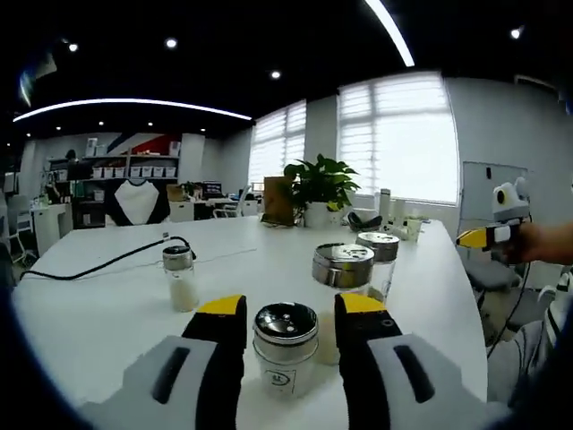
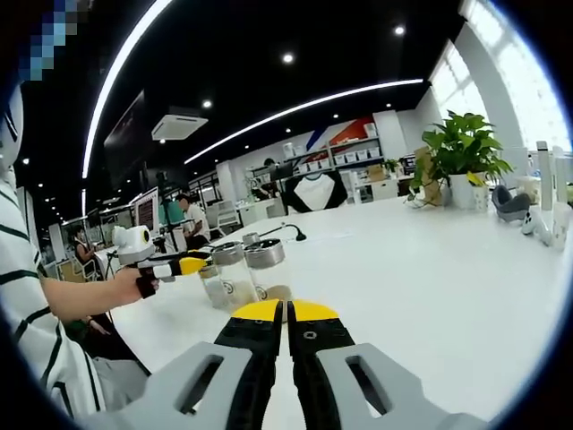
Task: Rotate the seasoning bottle until the label or dispensing opening points toward the visible target arrow and the bottle remains upright within the marked orientation range
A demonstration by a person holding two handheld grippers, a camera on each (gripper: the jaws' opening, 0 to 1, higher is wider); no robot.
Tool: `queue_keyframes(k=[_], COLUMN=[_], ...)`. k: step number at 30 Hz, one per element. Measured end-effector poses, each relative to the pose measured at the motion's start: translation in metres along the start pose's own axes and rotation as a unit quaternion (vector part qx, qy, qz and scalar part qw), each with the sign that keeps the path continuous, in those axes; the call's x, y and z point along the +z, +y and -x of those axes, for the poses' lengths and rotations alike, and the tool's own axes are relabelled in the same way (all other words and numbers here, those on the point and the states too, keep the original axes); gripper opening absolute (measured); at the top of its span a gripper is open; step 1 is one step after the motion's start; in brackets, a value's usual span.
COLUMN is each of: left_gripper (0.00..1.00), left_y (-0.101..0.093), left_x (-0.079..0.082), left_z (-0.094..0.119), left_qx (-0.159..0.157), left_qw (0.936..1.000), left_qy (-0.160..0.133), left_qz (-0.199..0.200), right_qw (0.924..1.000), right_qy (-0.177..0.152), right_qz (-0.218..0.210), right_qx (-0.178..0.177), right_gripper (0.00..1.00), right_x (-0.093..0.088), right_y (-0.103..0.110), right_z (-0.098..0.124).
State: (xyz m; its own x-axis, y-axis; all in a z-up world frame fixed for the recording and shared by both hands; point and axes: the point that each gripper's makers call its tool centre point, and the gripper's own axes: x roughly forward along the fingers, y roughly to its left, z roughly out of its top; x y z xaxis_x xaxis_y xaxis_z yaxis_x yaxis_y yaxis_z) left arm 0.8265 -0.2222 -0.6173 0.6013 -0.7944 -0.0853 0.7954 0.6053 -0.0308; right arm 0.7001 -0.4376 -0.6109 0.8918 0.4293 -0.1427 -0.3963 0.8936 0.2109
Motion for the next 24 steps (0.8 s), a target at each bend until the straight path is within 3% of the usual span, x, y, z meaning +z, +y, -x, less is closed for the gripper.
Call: queue_keyframes(k=[3,8,11,19,24], left_gripper=[0.40,0.40,0.31,0.38,0.37], left_y=[-0.001,-0.007,-0.008,-0.001,0.004], left_x=[-0.006,-0.008,-0.007,-0.009,-0.019], left_z=[-0.002,-0.007,-0.008,-0.010,-0.009], left_qx=[-0.017,-0.040,-0.047,-0.032,-0.025], left_qw=[0.9992,0.9977,0.9974,0.9973,0.9966], left_qy=[0.029,0.039,0.044,0.050,0.067], left_qz=[-0.024,-0.039,-0.032,-0.044,-0.042], right_qw=[0.9999,0.9999,0.9999,1.0000,1.0000], right_qy=[0.000,0.001,-0.001,0.000,0.000], right_qz=[0.002,0.004,0.004,0.003,0.002], right_qx=[0.013,0.013,0.010,0.008,0.008], right_gripper=[0.00,0.00,0.00,0.00,0.00], right_x=[0.000,0.001,0.002,0.001,0.001], right_y=[0.005,0.005,0.005,0.004,0.004], right_z=[0.000,0.000,0.000,0.002,0.000])
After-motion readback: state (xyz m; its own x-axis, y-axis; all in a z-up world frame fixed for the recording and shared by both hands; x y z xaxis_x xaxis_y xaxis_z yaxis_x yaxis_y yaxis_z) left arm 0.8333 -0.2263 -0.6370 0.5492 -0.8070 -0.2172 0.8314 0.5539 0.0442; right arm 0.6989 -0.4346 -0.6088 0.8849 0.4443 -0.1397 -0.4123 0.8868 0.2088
